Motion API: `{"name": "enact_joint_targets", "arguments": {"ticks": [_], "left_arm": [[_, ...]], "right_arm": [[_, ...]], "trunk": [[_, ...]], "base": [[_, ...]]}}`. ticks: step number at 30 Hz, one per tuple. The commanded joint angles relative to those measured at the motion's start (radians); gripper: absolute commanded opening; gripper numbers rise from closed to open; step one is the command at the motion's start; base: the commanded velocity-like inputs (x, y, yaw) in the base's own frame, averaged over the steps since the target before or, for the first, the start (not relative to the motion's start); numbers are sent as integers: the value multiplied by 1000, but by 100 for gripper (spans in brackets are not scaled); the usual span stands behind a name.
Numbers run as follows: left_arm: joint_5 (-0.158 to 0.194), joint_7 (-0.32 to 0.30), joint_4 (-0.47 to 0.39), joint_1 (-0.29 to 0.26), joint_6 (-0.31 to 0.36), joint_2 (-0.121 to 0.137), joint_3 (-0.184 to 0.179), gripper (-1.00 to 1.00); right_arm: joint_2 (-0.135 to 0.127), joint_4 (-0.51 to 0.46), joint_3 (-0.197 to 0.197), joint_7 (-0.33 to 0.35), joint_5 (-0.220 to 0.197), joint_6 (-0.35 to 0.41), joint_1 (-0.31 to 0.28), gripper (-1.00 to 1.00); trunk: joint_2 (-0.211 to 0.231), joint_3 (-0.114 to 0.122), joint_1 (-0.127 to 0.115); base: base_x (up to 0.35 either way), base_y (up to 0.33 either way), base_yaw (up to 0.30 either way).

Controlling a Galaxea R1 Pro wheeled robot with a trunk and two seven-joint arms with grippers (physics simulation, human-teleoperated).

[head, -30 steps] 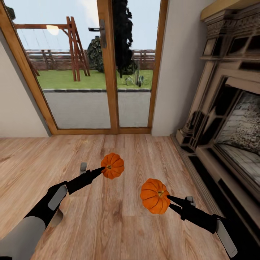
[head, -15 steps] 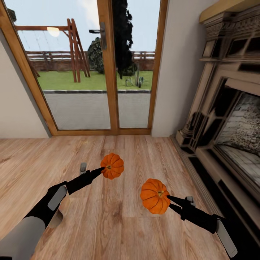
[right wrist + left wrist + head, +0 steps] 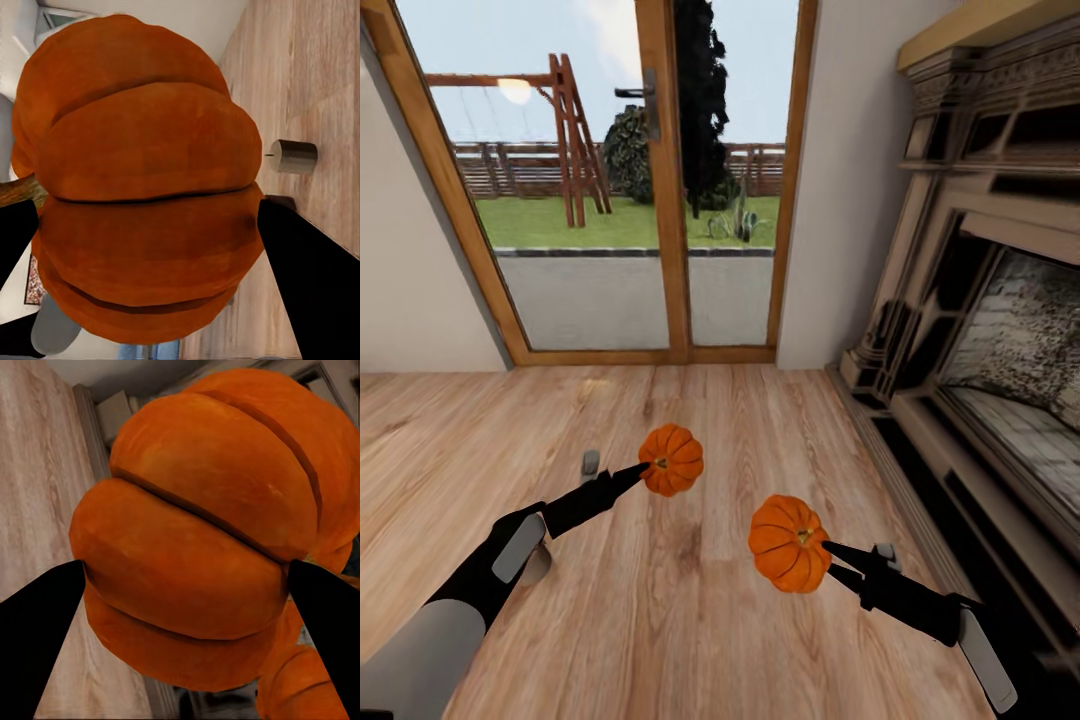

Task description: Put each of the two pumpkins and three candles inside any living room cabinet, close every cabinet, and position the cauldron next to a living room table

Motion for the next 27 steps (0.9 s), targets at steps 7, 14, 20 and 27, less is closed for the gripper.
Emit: {"name": "enact_joint_targets", "arguments": {"ticks": [7,14,20,27], "left_arm": [[14,1,0,-1,9,1,-3,-100],[15,0,1,-1,11,1,-3,-100],[15,-2,1,-1,11,1,-3,-100],[16,-2,-1,-1,11,2,-3,-100]], "right_arm": [[0,0,-2,3,-6,8,0,-100],[0,-1,-2,4,-6,8,0,-100],[0,0,0,4,-7,7,0,-100],[0,0,0,4,-7,7,0,-100]], "trunk": [[0,2,-1],[0,9,-1],[0,16,-1],[0,24,-1]], "base": [[-335,50,-72],[-219,206,-187],[21,276,-201],[23,73,-205]]}}
